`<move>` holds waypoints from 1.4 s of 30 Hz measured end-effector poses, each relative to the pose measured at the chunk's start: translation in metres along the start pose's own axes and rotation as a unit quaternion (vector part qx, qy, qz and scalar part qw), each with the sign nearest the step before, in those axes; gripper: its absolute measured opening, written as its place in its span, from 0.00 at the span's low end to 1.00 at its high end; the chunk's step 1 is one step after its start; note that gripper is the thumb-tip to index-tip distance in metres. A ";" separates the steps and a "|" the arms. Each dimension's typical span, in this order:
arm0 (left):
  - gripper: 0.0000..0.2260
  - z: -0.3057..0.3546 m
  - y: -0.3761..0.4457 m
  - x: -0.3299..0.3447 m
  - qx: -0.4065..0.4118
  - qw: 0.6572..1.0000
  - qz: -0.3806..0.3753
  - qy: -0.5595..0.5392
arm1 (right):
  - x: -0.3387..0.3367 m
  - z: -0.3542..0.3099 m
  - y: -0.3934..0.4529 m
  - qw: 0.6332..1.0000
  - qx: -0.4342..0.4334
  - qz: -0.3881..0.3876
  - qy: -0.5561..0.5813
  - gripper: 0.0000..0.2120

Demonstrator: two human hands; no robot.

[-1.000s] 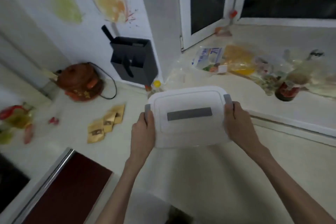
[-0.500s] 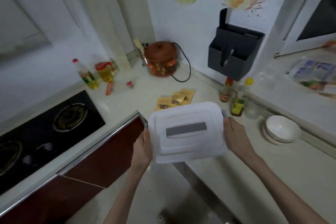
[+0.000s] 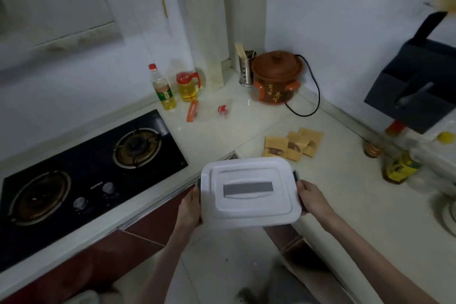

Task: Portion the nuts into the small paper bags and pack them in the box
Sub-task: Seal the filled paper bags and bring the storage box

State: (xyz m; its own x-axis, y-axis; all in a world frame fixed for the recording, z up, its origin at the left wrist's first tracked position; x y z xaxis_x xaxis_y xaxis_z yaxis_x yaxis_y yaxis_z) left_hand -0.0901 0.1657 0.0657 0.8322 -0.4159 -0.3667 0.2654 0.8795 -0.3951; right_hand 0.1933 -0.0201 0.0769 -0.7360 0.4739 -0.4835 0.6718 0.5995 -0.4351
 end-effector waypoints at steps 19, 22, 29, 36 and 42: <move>0.19 0.083 0.248 0.011 -0.016 0.995 0.028 0.095 | 0.062 -0.155 0.285 0.993 -0.076 -0.057 -0.070 0.19; 0.15 0.084 0.275 0.007 -0.033 0.996 0.043 0.074 | 0.075 -0.168 0.308 0.991 -0.097 -0.058 -0.077 0.23; 0.09 0.064 0.306 0.009 -0.059 0.995 0.037 0.074 | 0.101 -0.161 0.331 0.987 -0.110 -0.026 -0.114 0.05; 0.12 0.064 0.306 0.002 -0.064 0.989 0.091 0.101 | 0.099 -0.163 0.343 0.982 -0.076 0.025 -0.174 0.08; 0.15 0.095 0.303 0.008 -0.008 0.992 0.088 0.095 | 0.102 -0.176 0.342 0.979 -0.094 -0.004 -0.180 0.09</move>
State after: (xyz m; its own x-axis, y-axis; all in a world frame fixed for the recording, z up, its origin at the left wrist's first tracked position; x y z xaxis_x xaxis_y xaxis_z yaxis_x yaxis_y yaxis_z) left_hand 0.0436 0.4504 0.0234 0.7577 -0.2944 -0.5825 0.1164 0.9391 -0.3232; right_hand 0.3332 0.3472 0.0127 -0.6414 0.2307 -0.7317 0.6137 0.7266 -0.3088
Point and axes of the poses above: each hand's wrist, its own y-axis towards the middle knuckle, its own x-axis out of the palm, z = x × y, the point moved 8 cm from there along y, towards the middle knuckle, and after that the axes turned 1 degree about z, right-handed, at the moved point
